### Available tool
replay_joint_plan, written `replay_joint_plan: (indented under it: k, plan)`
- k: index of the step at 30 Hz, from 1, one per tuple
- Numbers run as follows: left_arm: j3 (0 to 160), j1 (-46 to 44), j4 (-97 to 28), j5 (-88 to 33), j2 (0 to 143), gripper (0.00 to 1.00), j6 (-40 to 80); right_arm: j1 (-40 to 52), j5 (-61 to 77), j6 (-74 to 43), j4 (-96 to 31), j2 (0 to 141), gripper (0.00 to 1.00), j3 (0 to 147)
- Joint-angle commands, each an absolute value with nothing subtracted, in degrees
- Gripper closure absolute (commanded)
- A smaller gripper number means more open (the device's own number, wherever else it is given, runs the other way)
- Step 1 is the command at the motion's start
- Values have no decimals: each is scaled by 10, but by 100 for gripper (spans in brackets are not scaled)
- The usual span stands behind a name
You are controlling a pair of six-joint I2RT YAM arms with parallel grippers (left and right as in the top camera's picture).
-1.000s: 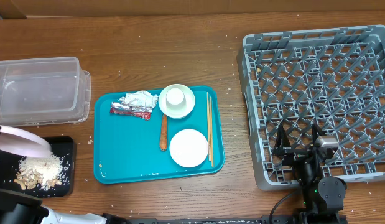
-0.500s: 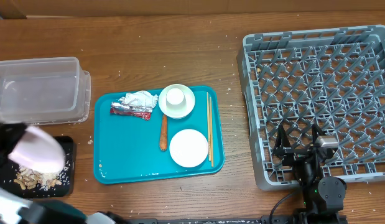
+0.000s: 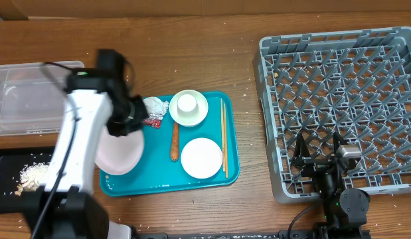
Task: Sort waste into correct bins and load items into the dishwasher
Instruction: 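Tilt the plate to dump rice onto the black tray, then set the emptied plate back on the teal tray, left gripper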
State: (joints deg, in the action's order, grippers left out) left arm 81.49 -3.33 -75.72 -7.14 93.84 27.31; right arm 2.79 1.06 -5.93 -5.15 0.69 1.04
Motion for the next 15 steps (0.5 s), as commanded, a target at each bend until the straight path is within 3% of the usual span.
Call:
replay_joint_plan:
  k: [1, 7, 11, 15]
  plan:
    - [780, -86, -724, -23, 991, 96, 307, 32, 7, -57, -48, 2, 0, 5]
    - [778, -155, -708, 32, 1066, 96, 343, 32, 7, -57, -48, 2, 0, 5]
    - [778, -159, -728, 32, 1080, 76, 343, 32, 7, -57, -48, 2, 0, 5]
    - [802, -159, -788, 30, 1080, 74, 343, 32, 7, -57, -48, 2, 0, 5]
